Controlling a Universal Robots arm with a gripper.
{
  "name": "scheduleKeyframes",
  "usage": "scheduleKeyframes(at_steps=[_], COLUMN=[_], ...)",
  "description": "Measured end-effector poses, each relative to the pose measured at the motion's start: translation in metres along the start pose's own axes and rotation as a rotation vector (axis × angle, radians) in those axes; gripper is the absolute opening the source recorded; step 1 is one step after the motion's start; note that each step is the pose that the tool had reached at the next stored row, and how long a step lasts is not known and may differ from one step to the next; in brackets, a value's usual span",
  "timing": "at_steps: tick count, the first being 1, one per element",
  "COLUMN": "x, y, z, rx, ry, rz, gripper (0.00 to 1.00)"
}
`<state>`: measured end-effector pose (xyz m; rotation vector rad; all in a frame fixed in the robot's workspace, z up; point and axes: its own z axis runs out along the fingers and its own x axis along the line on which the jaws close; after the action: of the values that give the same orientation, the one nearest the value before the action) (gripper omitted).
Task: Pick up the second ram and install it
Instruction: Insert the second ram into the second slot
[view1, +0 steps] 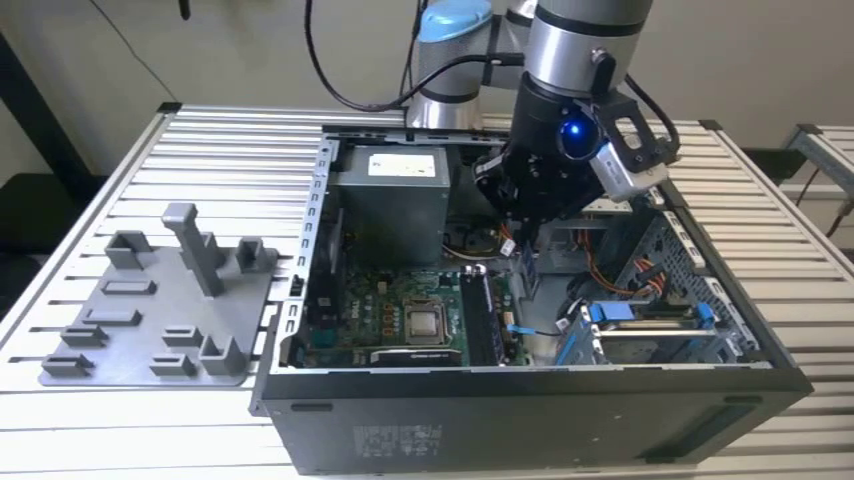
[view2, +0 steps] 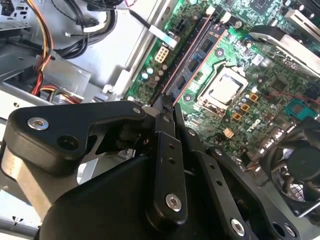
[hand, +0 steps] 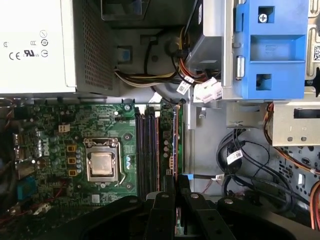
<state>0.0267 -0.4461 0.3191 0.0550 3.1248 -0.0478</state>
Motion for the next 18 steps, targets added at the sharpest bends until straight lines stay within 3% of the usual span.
scheduleKeyframes(at_steps=[18], x=[0.0002], y=[0.0004], z=[0.0126], rx=[0.0093], ry=[-0.0003], rz=[0.000], gripper=[0.14])
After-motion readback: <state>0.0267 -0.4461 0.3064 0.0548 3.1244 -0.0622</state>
